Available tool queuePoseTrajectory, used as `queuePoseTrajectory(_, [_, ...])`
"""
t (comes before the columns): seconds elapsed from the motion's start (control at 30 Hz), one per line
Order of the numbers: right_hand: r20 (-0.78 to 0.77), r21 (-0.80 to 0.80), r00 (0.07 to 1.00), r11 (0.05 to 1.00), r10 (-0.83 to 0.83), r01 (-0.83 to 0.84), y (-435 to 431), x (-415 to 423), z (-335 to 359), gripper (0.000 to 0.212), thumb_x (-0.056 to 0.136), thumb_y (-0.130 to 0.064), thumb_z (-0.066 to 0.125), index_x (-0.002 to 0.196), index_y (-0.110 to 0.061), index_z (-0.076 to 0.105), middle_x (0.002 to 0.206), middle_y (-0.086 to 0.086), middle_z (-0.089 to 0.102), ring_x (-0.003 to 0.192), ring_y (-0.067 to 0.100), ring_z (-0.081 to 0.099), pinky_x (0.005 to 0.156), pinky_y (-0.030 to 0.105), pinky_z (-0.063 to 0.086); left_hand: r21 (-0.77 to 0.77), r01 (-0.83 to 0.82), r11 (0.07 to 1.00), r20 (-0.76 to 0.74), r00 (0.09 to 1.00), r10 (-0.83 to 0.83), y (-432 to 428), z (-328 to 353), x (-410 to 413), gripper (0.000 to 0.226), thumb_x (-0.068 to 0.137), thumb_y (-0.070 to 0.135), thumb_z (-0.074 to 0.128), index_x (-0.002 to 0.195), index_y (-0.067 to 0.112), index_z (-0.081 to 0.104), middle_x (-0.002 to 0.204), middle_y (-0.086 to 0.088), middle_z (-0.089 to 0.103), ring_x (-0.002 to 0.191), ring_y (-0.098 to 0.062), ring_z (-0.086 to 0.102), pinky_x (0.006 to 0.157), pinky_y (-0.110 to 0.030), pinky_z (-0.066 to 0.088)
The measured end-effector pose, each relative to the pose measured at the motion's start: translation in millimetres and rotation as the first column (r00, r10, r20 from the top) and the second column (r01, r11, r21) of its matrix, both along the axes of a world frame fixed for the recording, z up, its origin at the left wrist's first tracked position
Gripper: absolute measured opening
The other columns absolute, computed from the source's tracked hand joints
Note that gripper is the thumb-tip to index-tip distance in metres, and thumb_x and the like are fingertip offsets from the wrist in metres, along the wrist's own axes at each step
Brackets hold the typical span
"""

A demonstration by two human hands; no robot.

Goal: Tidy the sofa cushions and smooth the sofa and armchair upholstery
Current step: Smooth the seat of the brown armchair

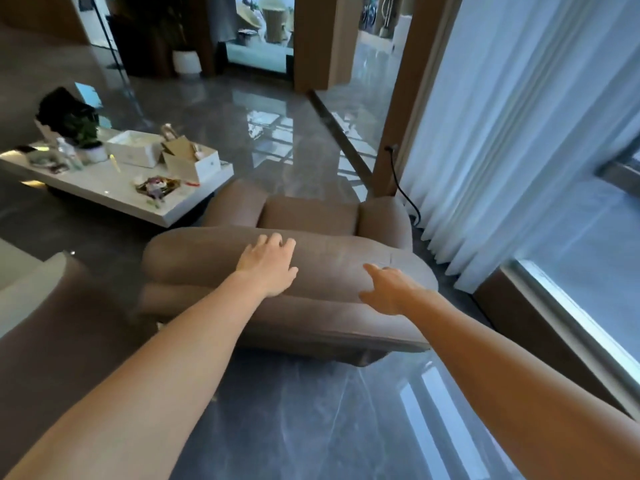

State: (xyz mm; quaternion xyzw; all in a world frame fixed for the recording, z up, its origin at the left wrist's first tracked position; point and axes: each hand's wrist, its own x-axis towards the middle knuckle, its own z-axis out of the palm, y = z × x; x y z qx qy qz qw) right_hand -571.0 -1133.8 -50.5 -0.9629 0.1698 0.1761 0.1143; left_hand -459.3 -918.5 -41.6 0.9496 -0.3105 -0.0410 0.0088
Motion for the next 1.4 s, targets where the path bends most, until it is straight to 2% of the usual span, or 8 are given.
queuePoseTrajectory(0.1, [0.084,0.062,0.996,0.998,-0.012,0.007,-25,27,-7,0.065,0.093,-0.045,0.05,0.149,-0.024,0.025,0.141,0.014,0.049,0.124,0.038,0.052,0.097,0.052,0.049,0.039,-0.018,0.999,0.032,0.999,0.017,-48,-20,8,0.06,0.097,0.05,0.042,0.145,0.016,0.032,0.149,-0.014,0.035,0.133,-0.036,0.033,0.105,-0.05,0.035])
queuePoseTrajectory(0.17, [0.156,0.108,0.988,0.994,0.003,-0.02,-29,59,-16,0.058,0.095,-0.045,0.042,0.148,-0.026,0.028,0.143,0.012,0.047,0.127,0.037,0.049,0.099,0.051,0.047,0.041,-0.02,0.999,0.037,0.999,0.018,-69,-35,25,0.059,0.097,0.052,0.038,0.144,0.016,0.035,0.147,-0.013,0.04,0.132,-0.035,0.037,0.104,-0.049,0.035])
queuePoseTrajectory(0.37, [0.249,0.092,0.96,0.984,0.125,-0.152,-29,143,-70,0.051,0.1,-0.047,0.019,0.144,-0.03,0.038,0.149,-0.002,0.044,0.141,0.025,0.03,0.114,0.062,0.017,0.019,-0.044,0.999,-0.036,0.998,0.044,-94,-77,108,0.057,0.097,0.054,0.027,0.134,0.019,0.052,0.141,-0.007,0.052,0.129,-0.028,0.045,0.109,-0.045,0.033])
queuePoseTrajectory(0.5, [0.347,0.035,0.928,0.987,0.135,-0.156,-37,155,-86,0.051,0.094,-0.052,0.02,0.132,-0.032,0.049,0.135,-0.006,0.053,0.131,0.022,0.039,0.109,0.06,0.025,0.074,-0.045,0.996,-0.028,0.999,0.047,-118,-91,126,0.057,0.093,0.054,0.02,0.125,0.021,0.053,0.132,-0.006,0.054,0.118,-0.03,0.048,0.098,-0.045,0.038])
queuePoseTrajectory(0.77, [0.26,0.095,0.937,0.96,0.233,-0.265,-60,163,-96,0.062,0.094,-0.057,0.019,0.148,-0.03,0.034,0.156,0.001,0.037,0.147,0.03,0.021,0.116,0.062,0.013,0.121,-0.098,0.988,-0.094,0.989,0.11,-134,-89,125,0.064,0.09,0.053,0.018,0.136,0.021,0.049,0.141,-0.007,0.05,0.126,-0.031,0.043,0.101,-0.047,0.037])
queuePoseTrajectory(1.03, [0.287,0.12,0.884,0.902,0.369,-0.415,-134,184,-90,0.061,0.093,-0.054,0.017,0.146,-0.029,0.036,0.155,0.003,0.039,0.144,0.03,0.025,0.114,0.061,0.016,0.104,-0.311,0.945,-0.012,0.949,0.314,-205,-83,124,0.062,0.091,0.052,0.018,0.133,0.023,0.053,0.142,-0.002,0.051,0.13,-0.026,0.041,0.109,-0.046,0.03])
queuePoseTrajectory(1.13, [0.296,0.133,0.85,0.862,0.436,-0.488,-183,189,-94,0.057,0.093,-0.053,0.018,0.145,-0.035,0.036,0.153,0.001,0.041,0.142,0.029,0.028,0.114,0.061,0.019,0.086,-0.387,0.918,-0.009,0.921,0.39,-232,-82,116,0.055,0.092,0.048,0.027,0.133,0.024,0.054,0.141,0.0,0.052,0.129,-0.025,0.043,0.108,-0.045,0.032])
queuePoseTrajectory(1.4, [0.127,0.258,0.926,0.889,0.356,-0.377,-317,178,-114,0.061,0.089,-0.055,0.013,0.145,-0.041,0.03,0.147,-0.003,0.043,0.132,0.029,0.04,0.107,0.054,0.033,0.078,-0.569,0.818,0.04,0.822,0.568,-310,-95,65,0.044,0.089,0.042,0.033,0.118,0.024,0.061,0.125,0.002,0.062,0.112,-0.027,0.052,0.096,-0.045,0.038])
